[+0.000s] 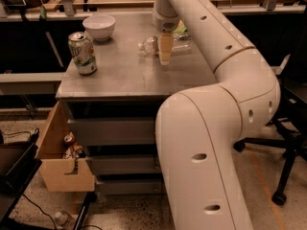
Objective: Place water bottle upright
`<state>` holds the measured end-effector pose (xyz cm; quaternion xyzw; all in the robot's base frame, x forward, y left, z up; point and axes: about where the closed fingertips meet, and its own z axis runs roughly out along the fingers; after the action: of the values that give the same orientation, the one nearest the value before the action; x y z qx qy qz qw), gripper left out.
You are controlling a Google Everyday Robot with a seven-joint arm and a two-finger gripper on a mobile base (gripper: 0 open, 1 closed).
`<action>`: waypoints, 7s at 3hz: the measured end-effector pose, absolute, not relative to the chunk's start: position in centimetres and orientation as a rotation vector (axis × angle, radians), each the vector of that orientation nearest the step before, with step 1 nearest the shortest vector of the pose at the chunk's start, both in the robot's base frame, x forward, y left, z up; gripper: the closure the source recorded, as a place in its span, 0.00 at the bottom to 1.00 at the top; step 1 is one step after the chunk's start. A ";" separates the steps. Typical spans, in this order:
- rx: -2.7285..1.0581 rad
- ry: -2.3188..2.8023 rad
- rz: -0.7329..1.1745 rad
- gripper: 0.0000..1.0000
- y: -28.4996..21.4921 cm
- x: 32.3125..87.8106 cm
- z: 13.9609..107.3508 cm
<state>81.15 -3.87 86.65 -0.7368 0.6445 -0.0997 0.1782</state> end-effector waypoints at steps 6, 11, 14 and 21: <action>-2.128 1.851 -0.307 1.00 -5.1 81.8 84.5; -1.926 1.651 -0.037 1.00 -7.8 75.2 97.6; -1.324 1.363 0.407 1.00 -9.0 77.1 103.8; -0.918 1.306 0.720 1.00 -4.2 78.3 97.8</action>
Offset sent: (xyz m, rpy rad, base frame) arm -0.0026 -0.0336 -0.0057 -0.0733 0.0417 -0.0236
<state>78.32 -4.23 97.80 -0.4025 0.5728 0.3157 0.6405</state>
